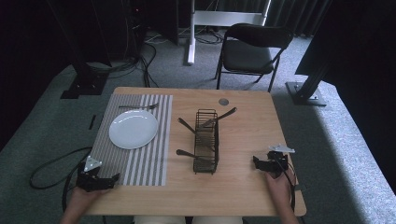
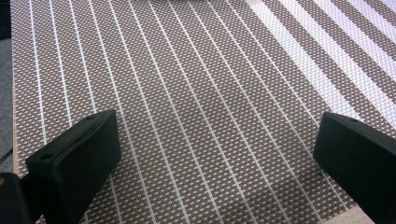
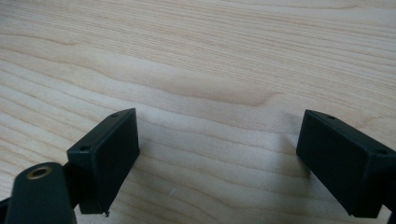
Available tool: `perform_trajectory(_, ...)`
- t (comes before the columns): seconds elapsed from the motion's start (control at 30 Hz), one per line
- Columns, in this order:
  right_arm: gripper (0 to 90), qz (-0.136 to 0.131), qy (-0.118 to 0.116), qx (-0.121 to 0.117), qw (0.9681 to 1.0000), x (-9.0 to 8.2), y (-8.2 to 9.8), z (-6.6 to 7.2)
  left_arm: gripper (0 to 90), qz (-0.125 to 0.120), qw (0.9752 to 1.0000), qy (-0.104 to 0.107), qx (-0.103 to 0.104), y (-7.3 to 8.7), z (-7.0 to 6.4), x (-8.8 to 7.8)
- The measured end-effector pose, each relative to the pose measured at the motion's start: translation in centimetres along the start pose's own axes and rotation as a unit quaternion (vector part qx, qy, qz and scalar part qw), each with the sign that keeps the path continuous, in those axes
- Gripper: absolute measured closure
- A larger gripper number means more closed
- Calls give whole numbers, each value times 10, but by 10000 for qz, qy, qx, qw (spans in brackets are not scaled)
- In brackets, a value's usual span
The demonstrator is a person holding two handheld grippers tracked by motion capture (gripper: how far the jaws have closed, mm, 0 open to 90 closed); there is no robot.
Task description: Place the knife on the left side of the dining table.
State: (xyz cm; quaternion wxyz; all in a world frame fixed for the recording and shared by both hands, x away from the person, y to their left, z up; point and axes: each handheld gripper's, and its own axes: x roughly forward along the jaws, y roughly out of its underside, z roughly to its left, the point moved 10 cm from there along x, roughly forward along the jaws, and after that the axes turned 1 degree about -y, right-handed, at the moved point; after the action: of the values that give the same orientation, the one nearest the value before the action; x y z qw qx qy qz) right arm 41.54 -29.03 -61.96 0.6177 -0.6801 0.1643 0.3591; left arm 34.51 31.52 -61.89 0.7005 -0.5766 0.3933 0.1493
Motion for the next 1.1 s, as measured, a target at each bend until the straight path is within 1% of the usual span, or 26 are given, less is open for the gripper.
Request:
perform_trajectory(0.63, 122, -1, 1, -2, 10000, 0, 0, 0, 11, 0, 10000, -4, 17, 0, 0, 0)
perform_trajectory(0.9, 123, -3, 3, 0, 10000, 0, 0, 0, 36, 43, 10000, 20, 37, 1, -1, -3)
perform_trajectory(0.93, 123, -5, 4, -1, 10000, 0, 0, 0, 38, 42, 10000, 39, 40, 1, -2, -3)
perform_trajectory(0.97, 123, -5, 4, -2, 10000, 0, 0, 0, 39, 4, 9999, 32, 111, 1, -6, -5)
perform_trajectory(1.0, 123, -5, 4, -2, 10000, 0, 0, 0, 39, 4, 9999, 32, 111, 1, -6, -5)
perform_trajectory(1.03, 123, -5, 5, 0, 10000, 0, 0, 0, 39, -22, 9999, 79, 127, -1, -11, -6)
perform_trajectory(1.07, 123, -7, 5, -3, 10000, 0, 0, 0, 40, -22, 9999, 79, 127, -1, -11, -6)
perform_trajectory(1.1, 123, -6, 6, 1, 10000, 0, 0, 0, 40, -58, 9997, 162, 144, -3, -16, -8)
